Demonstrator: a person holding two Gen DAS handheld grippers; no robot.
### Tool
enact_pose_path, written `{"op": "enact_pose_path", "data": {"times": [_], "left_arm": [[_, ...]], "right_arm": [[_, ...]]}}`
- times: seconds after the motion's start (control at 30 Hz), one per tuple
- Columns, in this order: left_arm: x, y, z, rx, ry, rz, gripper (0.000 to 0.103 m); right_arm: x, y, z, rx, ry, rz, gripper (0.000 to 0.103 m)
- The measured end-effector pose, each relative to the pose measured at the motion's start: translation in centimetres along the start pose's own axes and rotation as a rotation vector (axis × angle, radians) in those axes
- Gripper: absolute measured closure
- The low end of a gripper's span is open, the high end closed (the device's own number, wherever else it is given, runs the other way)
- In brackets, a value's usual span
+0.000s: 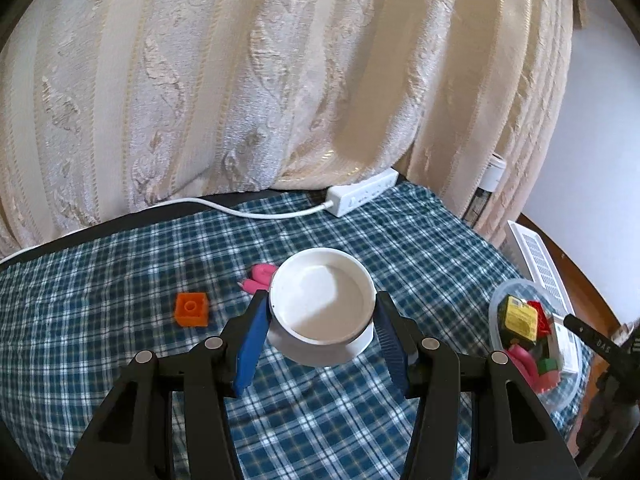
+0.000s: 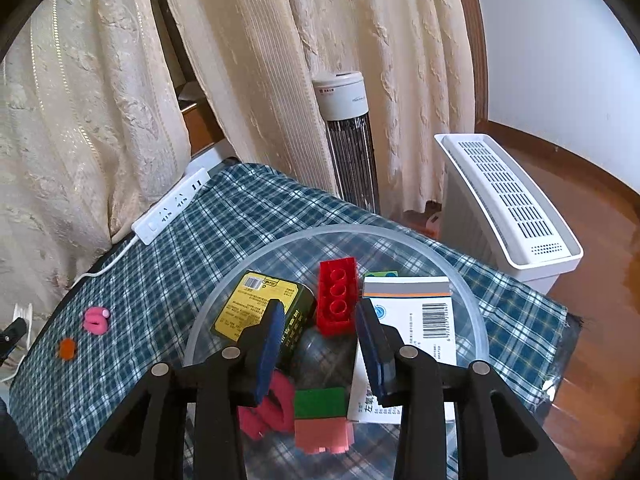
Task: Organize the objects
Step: 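Open the right gripper to drop the red brick into the bowl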
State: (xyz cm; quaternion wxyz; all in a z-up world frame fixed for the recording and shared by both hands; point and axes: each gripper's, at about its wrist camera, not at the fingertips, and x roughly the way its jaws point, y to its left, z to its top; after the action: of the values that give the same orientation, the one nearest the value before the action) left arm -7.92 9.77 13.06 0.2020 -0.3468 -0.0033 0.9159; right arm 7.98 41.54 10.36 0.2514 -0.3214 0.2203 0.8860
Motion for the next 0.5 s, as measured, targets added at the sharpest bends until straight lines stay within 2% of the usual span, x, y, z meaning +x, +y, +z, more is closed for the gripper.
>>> {"op": "enact_pose_path", "data": {"times": [0.5], "left_arm": [[1.0,-6.5,-2.1,0.133,0.070,-0.078,0.049]], "right_arm": [[-1.8,-2.6,-0.7,0.026,-0.036,0.023,0.061]]}}
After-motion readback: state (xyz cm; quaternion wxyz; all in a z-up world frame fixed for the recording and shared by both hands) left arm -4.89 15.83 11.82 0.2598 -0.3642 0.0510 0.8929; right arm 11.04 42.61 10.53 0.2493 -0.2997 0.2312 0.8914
